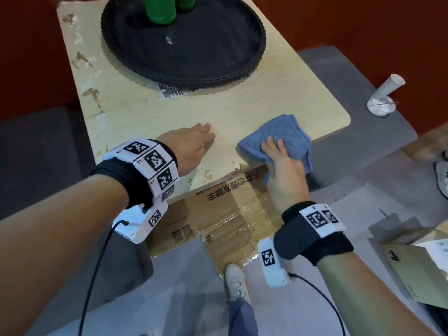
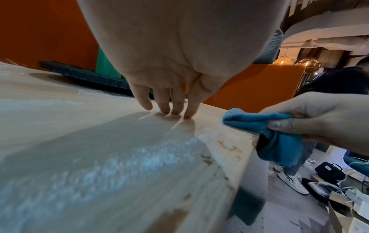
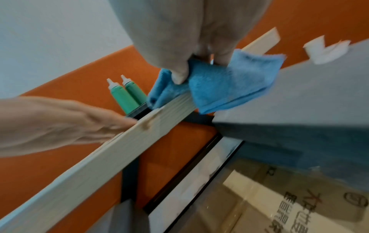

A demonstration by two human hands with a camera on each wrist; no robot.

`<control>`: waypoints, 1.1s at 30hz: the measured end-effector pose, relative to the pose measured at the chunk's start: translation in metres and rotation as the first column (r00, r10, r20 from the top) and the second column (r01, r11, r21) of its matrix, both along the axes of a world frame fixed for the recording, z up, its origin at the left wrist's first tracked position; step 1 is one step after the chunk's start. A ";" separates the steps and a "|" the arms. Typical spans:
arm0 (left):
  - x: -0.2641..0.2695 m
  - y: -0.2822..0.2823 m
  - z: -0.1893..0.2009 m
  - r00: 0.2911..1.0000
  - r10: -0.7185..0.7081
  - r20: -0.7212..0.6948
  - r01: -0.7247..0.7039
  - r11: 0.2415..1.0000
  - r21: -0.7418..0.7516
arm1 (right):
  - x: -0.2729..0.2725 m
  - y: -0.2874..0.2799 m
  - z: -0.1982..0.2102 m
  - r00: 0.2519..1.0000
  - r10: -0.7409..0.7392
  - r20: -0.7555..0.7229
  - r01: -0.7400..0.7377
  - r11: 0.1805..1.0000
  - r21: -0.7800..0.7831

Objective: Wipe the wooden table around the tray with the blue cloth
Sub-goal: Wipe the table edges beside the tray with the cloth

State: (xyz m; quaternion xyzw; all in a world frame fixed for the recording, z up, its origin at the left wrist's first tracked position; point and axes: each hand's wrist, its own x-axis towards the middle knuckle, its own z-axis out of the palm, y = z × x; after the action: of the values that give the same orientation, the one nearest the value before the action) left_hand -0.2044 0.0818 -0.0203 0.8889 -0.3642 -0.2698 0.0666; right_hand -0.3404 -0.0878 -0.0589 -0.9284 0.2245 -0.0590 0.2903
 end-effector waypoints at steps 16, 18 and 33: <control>0.018 0.014 0.010 0.996 0.052 0.074 -0.052 0.999 -0.004 | -0.005 0.023 0.006 0.976 0.137 -0.167 -0.160 0.978 -0.134; 0.017 0.018 0.010 0.998 0.033 0.050 -0.037 0.995 0.090 | -0.004 0.010 0.006 0.984 0.138 -0.113 -0.149 0.984 -0.099; 0.018 0.026 0.004 0.998 0.046 -0.048 -0.041 0.995 0.089 | 0.000 0.055 0.000 0.989 0.056 -0.138 -0.075 0.988 -0.136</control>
State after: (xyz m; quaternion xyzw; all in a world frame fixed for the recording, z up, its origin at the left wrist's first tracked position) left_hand -0.1868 0.1080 -0.0168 0.8917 -0.3307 -0.3060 0.0422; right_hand -0.3403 -0.0333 -0.0593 -0.9553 0.2081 -0.0029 0.2100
